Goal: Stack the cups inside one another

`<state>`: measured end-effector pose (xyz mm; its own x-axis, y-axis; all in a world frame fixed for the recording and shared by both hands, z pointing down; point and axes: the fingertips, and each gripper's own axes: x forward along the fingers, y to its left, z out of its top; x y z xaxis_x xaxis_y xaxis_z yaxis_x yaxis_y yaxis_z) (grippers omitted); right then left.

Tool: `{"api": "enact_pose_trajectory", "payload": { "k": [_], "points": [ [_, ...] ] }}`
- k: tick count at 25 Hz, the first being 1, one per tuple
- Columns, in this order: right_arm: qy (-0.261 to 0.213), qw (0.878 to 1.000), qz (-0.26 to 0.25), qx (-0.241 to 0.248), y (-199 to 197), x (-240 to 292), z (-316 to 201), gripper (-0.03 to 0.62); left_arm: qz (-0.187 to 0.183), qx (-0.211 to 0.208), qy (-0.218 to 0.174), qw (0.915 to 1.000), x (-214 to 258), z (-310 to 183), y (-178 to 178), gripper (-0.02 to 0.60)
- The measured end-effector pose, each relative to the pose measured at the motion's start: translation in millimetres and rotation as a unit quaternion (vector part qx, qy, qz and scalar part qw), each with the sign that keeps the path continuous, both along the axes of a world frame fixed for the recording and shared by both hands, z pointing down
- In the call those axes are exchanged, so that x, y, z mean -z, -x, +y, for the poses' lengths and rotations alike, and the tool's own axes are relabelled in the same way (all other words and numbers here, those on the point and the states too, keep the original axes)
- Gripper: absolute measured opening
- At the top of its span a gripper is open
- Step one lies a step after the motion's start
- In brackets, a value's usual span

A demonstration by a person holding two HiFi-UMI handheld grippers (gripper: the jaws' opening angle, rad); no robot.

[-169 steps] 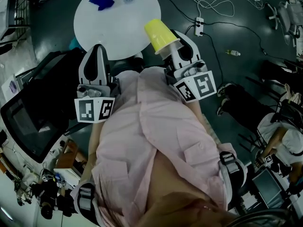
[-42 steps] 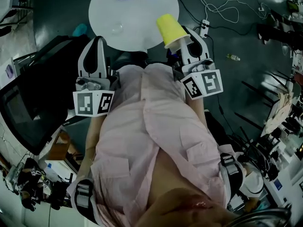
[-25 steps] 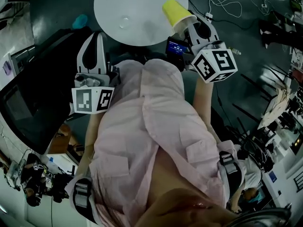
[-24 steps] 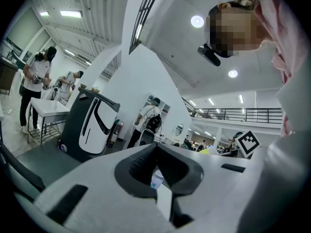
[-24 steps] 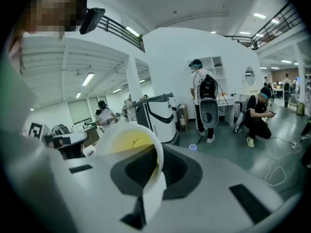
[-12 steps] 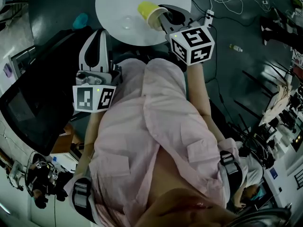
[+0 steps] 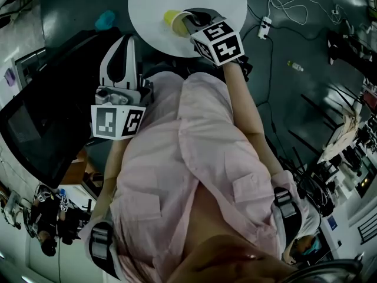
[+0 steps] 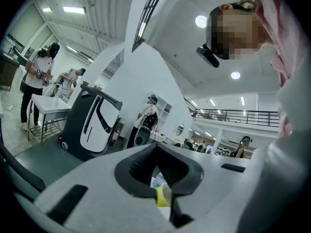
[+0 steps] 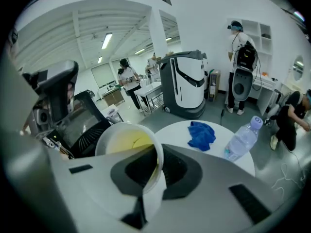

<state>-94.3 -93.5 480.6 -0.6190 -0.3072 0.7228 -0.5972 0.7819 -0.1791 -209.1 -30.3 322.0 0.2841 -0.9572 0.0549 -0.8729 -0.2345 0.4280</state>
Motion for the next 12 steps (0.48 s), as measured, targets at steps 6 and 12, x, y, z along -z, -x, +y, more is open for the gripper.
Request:
{"api": "enact_pose_trajectory", "payload": {
  "k": [6, 12],
  "points": [
    [0.018, 0.998, 0.051, 0.037, 7.3, -33.8, 6.0, 0.037, 0.000, 0.005, 0.003, 1.0000, 0.1, -1.4, 5.8, 0.015],
    [0.041, 0.995, 0.072, 0.056, 10.1, -62.5, 13.0, 0.037, 0.000, 0.010, 0.006, 0.9999, -0.3, -0.1, 9.9, 0.015]
  ]
}}
